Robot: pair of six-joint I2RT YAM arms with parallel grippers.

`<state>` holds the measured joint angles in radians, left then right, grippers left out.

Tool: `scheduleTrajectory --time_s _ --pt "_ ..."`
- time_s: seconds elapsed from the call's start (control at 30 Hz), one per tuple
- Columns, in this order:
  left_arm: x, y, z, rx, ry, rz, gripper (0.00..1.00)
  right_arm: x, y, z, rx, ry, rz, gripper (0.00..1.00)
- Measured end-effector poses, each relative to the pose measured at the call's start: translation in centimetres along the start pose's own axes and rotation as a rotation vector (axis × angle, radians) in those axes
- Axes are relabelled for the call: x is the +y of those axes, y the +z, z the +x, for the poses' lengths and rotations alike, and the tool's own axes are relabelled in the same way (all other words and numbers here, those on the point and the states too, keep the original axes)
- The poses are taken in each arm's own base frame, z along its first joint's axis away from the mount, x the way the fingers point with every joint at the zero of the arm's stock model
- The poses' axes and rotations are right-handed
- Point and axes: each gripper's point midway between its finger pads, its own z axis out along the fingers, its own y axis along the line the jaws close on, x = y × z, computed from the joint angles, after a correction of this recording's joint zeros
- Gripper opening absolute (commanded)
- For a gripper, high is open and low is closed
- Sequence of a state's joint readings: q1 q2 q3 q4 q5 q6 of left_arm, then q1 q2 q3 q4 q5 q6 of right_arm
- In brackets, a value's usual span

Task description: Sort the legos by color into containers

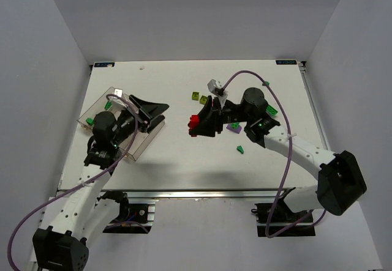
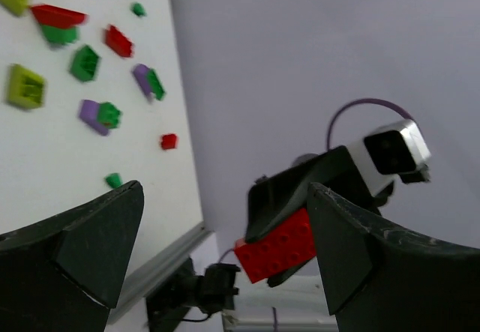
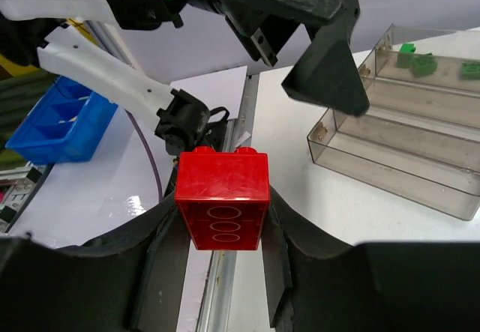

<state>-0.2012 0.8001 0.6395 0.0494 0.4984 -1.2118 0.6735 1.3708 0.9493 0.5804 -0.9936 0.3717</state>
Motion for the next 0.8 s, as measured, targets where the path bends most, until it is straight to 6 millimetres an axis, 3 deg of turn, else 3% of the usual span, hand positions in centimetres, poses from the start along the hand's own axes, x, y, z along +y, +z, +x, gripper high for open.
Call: scheduleTrajectory --time_s 0.17,0.33,0.6,0.8 --pt "-3.5 1.5 3.7 0.107 -0.052 0.120 0.98 0.5 -0.4 -0.8 -0.026 -0.023 0.024 0.07" --pt "-3.5 3.2 8.2 0.222 -0.123 0.101 0.98 -0.7 -0.4 -0.6 -0.024 -0.061 0.081 0.08" --pt "-4.8 3.7 9.6 0.229 -0.167 0.133 0.98 -2.5 -0.9 0.1 0.000 -0.122 0.150 0.09" --pt "-4.6 3.8 9.6 0.220 -0.185 0.126 0.98 -3.0 -0.9 0.3 0.015 -0.182 0.162 0.08"
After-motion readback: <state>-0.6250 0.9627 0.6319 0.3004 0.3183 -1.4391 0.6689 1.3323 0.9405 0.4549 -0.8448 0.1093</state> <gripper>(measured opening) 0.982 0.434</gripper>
